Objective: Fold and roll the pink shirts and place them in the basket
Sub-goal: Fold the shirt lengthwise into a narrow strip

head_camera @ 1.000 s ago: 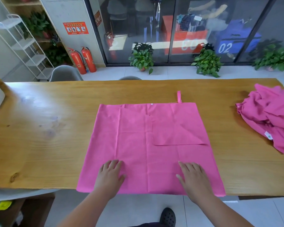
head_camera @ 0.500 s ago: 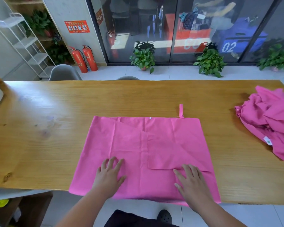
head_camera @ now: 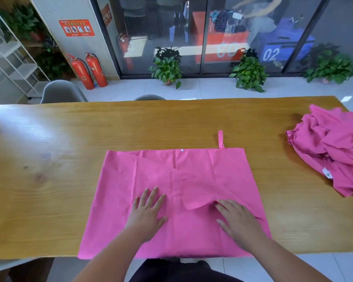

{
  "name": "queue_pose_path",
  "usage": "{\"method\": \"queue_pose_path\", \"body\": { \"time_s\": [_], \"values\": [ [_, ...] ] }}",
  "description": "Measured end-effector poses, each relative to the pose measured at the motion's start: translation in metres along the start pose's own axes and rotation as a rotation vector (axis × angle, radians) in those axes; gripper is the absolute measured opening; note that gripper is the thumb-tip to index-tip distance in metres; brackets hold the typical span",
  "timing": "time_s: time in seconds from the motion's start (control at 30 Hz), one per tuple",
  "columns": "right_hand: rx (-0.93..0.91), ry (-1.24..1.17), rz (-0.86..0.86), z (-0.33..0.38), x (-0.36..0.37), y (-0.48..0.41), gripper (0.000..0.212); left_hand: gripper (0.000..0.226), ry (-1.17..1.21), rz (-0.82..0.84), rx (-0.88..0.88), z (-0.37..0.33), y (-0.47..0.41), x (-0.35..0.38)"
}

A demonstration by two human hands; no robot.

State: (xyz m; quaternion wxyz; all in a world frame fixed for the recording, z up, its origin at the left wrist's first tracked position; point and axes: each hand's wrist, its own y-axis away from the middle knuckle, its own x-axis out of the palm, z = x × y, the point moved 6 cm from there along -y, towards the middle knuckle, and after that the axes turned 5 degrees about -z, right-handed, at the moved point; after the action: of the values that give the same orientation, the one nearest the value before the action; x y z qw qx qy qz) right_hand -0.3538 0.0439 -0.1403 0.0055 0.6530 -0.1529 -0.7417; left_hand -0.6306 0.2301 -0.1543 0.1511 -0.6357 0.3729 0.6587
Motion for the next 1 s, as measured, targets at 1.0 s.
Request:
{"method": "queue_pose_path", "body": {
  "time_s": [1.0],
  "values": [
    [0.842, -1.197, -0.302, -0.16, -0.065, -0.128, 0.055, 0.075, 0.059, -0.134, -0.176, 0.008, -0.067, -0.002]
  ]
}}
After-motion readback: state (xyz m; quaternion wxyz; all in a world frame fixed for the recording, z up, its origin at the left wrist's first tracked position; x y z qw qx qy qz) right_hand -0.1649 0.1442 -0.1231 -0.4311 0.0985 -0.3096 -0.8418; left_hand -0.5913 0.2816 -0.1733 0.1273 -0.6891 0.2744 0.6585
